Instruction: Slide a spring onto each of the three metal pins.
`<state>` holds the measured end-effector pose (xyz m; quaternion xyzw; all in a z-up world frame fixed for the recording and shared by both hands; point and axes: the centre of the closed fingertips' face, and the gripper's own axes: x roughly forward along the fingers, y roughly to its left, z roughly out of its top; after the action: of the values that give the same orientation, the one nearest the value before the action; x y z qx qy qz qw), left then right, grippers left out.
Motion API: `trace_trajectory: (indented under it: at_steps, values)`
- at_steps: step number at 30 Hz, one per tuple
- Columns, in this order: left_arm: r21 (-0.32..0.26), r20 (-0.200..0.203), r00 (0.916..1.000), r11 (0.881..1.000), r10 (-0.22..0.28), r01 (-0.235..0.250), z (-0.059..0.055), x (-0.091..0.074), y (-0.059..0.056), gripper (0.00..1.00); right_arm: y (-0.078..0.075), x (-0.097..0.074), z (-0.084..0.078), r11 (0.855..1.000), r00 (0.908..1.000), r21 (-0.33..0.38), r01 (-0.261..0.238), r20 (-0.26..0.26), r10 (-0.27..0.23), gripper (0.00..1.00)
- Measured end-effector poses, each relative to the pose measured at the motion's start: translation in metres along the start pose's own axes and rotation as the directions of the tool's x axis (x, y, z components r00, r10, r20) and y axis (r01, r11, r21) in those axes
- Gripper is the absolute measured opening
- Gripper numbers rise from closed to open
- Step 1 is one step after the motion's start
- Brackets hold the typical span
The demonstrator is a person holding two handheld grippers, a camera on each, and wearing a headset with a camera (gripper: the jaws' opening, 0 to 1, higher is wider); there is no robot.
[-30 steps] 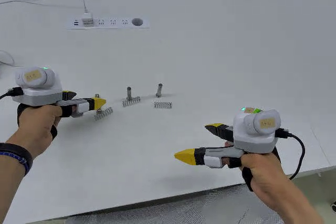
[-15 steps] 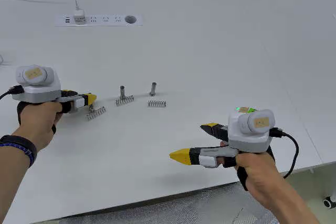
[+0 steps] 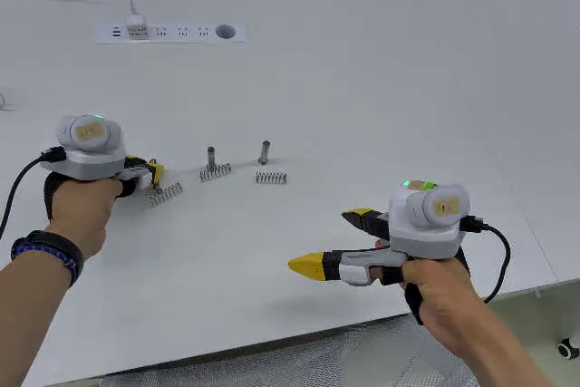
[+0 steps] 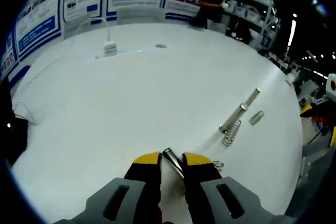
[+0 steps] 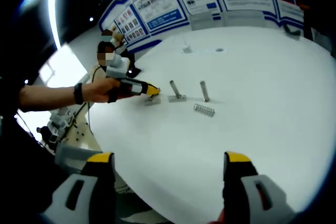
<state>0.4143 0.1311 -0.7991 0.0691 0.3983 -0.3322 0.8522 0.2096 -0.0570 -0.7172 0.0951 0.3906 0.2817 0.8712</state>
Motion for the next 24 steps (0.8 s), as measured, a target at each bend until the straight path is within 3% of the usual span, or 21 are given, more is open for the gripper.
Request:
trace_trajectory:
  at_steps: [10, 16, 24]
  values:
    - [0.121, -0.049, 0.9987, 0.993, 0.017, -0.011, -0.0052, -0.0019, 0.0044, 0.09, 0.0001, 0.0, 0.0016, 1.0, 1.0, -0.001, 0.002, 0.009, -0.002, 0.87]
    - [0.184, -0.07, 0.9976, 0.983, -0.002, 0.015, -0.0076, -0.0051, 0.005, 0.09, -0.0002, -0.0009, 0.0039, 1.0, 0.9999, -0.003, 0.005, 0.015, -0.004, 0.87]
    - [0.285, -0.106, 0.9942, 0.957, -0.019, 0.049, -0.0083, -0.007, 0.0033, 0.09, -0.0016, -0.0018, 0.0031, 1.0, 0.9999, -0.001, 0.007, 0.011, -0.007, 0.87]
